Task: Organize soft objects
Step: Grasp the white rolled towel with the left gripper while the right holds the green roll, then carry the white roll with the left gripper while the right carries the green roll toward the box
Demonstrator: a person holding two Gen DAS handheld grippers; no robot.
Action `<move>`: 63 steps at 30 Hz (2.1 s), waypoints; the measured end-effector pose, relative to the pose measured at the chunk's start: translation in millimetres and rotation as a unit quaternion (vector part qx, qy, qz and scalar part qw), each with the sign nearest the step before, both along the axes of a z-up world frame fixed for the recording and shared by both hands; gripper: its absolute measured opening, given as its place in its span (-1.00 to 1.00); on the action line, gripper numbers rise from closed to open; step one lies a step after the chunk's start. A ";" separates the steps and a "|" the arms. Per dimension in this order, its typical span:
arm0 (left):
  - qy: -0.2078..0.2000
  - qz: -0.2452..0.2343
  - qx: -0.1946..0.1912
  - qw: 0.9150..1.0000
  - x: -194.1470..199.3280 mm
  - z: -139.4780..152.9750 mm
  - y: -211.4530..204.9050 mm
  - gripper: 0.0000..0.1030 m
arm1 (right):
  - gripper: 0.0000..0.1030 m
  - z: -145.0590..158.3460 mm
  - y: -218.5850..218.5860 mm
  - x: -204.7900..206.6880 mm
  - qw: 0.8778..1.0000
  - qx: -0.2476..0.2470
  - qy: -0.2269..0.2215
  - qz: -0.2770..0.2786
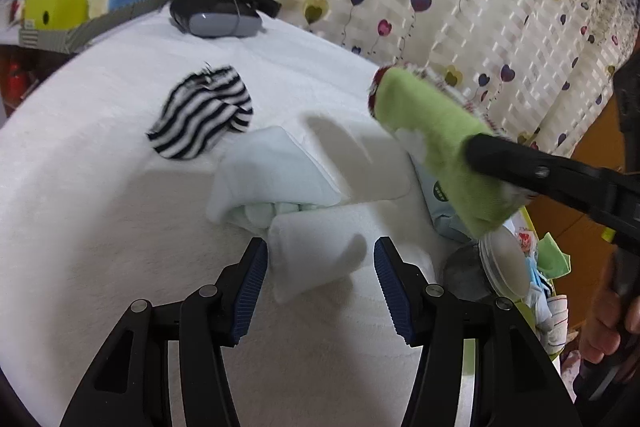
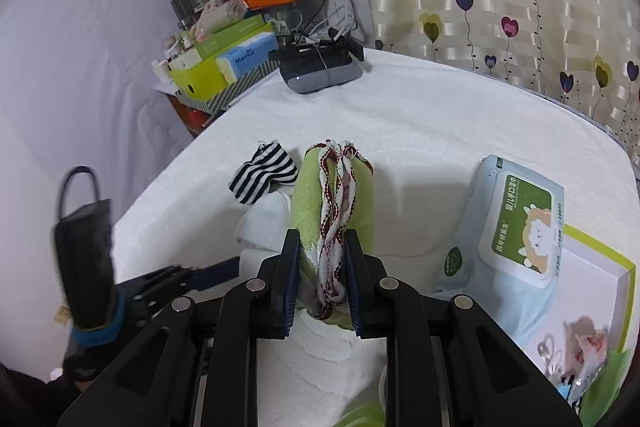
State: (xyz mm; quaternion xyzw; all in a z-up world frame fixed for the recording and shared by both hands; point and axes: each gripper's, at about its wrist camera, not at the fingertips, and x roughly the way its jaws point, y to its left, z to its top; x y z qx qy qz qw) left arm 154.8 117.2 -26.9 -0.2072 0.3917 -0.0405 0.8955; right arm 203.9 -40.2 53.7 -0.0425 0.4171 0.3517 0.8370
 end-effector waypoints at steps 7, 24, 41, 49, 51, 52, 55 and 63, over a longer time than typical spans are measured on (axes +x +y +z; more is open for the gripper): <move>0.007 0.006 0.004 1.000 4.7 -4.7 -3.6 -0.28 | -0.58 -1.1 -11.2 -4.1 1.000 0.015 0.001 -0.001; -0.048 -0.009 0.004 0.999 -62.4 33.1 -20.4 -0.73 | -0.58 11.3 -42.2 -58.6 0.998 0.063 -0.025 -0.014; -0.043 -0.058 0.004 0.997 -113.8 28.2 -40.1 -0.72 | -0.58 19.8 -68.9 -105.0 0.996 0.070 -0.040 -0.031; -0.020 -0.110 0.007 0.994 -127.5 16.4 -56.1 -0.64 | -0.58 21.4 -73.3 -111.5 0.996 0.073 -0.045 -0.032; -0.005 -0.120 0.002 0.993 -128.8 10.1 -59.0 -0.38 | -0.58 22.1 -74.2 -113.6 0.996 0.074 -0.046 -0.032; -0.001 -0.122 0.001 0.992 -128.5 7.9 -59.2 -0.33 | -0.58 22.8 -74.8 -114.7 0.996 0.074 -0.047 -0.032; 0.011 -0.142 -0.004 0.990 -130.0 2.8 -63.6 -0.29 | -0.58 23.3 -75.8 -117.2 0.996 0.074 -0.048 -0.033; 0.006 -0.181 0.005 0.983 -135.1 3.6 -79.4 -0.29 | -0.58 23.8 -77.6 -119.3 0.996 0.074 -0.048 -0.034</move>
